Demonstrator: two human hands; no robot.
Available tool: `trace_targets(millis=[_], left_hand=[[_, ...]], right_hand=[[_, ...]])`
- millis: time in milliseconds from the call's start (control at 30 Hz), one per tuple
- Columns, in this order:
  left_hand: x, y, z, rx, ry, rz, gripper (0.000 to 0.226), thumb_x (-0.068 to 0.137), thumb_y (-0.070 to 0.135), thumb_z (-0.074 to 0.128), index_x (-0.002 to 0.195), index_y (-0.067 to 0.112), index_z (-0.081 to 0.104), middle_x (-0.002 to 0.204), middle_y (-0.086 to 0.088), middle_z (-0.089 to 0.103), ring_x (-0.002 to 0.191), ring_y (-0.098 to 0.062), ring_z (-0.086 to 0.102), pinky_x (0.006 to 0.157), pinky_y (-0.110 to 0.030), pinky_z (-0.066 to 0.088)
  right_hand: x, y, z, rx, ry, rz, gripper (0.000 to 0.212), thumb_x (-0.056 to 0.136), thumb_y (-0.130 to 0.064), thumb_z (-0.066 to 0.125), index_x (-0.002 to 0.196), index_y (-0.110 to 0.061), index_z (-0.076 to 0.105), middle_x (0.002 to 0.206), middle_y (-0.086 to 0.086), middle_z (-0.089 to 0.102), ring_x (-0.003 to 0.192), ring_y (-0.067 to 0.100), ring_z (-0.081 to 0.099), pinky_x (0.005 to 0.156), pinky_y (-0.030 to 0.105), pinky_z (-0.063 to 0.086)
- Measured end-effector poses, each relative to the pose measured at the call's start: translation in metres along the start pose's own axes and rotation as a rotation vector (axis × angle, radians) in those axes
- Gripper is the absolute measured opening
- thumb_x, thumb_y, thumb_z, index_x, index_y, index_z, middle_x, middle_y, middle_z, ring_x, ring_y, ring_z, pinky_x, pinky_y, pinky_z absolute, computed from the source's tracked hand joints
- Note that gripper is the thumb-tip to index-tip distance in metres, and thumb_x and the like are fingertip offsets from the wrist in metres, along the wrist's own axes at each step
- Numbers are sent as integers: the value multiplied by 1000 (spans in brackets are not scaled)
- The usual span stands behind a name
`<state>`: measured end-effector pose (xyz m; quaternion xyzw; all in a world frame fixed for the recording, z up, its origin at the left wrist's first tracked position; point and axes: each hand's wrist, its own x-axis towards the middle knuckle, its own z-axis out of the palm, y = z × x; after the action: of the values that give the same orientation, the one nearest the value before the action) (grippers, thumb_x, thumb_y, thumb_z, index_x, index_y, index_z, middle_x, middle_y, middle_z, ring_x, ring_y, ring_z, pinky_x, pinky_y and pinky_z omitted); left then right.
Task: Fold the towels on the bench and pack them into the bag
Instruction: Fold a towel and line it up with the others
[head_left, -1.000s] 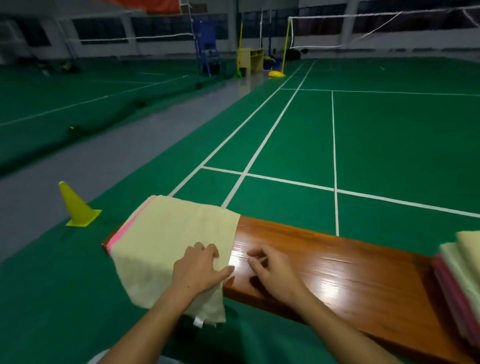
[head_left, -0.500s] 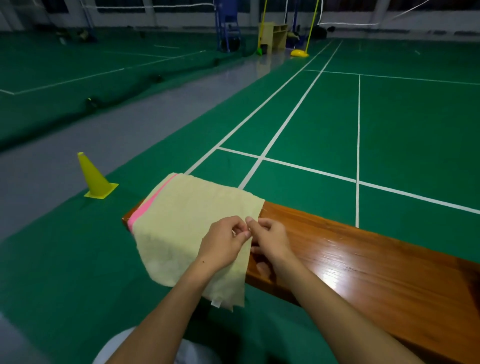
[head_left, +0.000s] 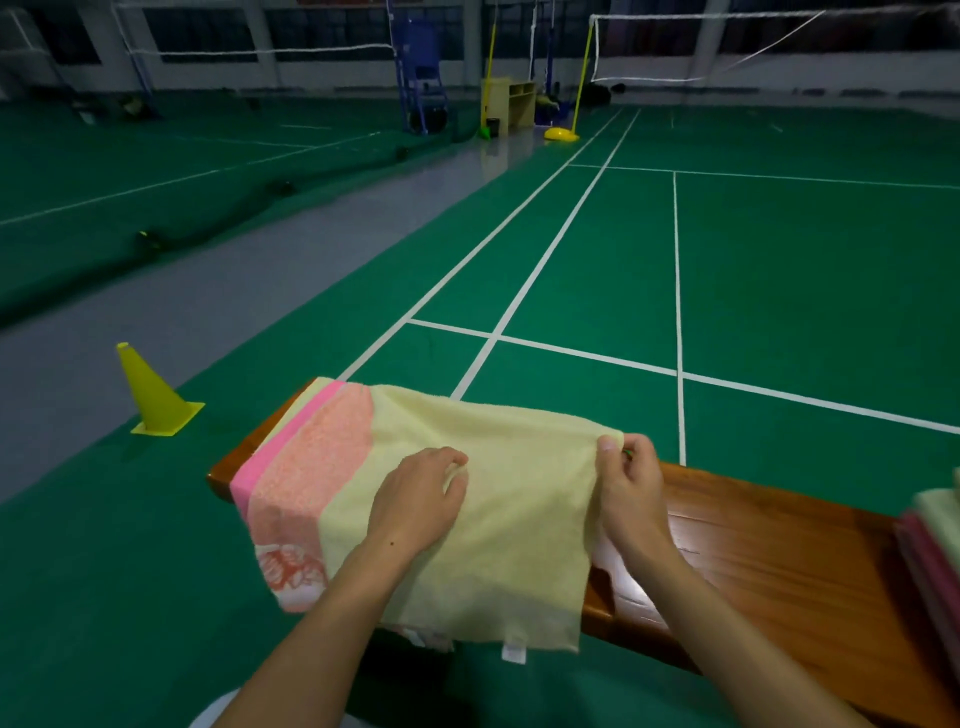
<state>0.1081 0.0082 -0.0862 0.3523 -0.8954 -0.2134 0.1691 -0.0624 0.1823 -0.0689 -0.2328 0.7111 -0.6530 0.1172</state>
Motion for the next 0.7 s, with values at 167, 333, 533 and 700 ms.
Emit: trace_targets(millis=[167, 333, 533, 700], left_hand=[[2, 47, 43, 237, -324, 209, 53, 107, 53, 48, 157, 37, 45, 171, 4, 30, 160, -27, 19, 130, -44, 19], [5, 103, 90, 302, -516, 337, 63, 104, 66, 44, 161, 51, 25, 177, -1, -1, 162, -31, -10, 130, -52, 1], [17, 136, 123, 371, -515, 222, 93, 84, 92, 42, 163, 54, 9, 173, -7, -24, 157, -41, -27, 125, -63, -8], [22, 141, 121, 282, -493, 11, 121, 63, 100, 57, 164, 47, 18, 176, -9, -11, 160, -42, -11, 127, -61, 5]], right_hand=[[5, 21, -94, -147, 104, 30, 22, 109, -32, 52, 102, -13, 60, 94, 12, 63, 81, 19, 55, 75, 45, 48], [-9, 38, -182, -213, 211, 60, 17, 105, -19, 56, 92, -12, 64, 89, 7, 66, 79, 16, 56, 74, 39, 45], [-5, 55, -236, -213, 234, 208, 16, 98, -10, 63, 87, 1, 67, 84, 18, 67, 74, 17, 55, 69, 34, 45], [-5, 60, -253, -203, 204, 252, 10, 96, -8, 65, 89, 0, 67, 90, 14, 72, 78, 18, 61, 67, 24, 47]])
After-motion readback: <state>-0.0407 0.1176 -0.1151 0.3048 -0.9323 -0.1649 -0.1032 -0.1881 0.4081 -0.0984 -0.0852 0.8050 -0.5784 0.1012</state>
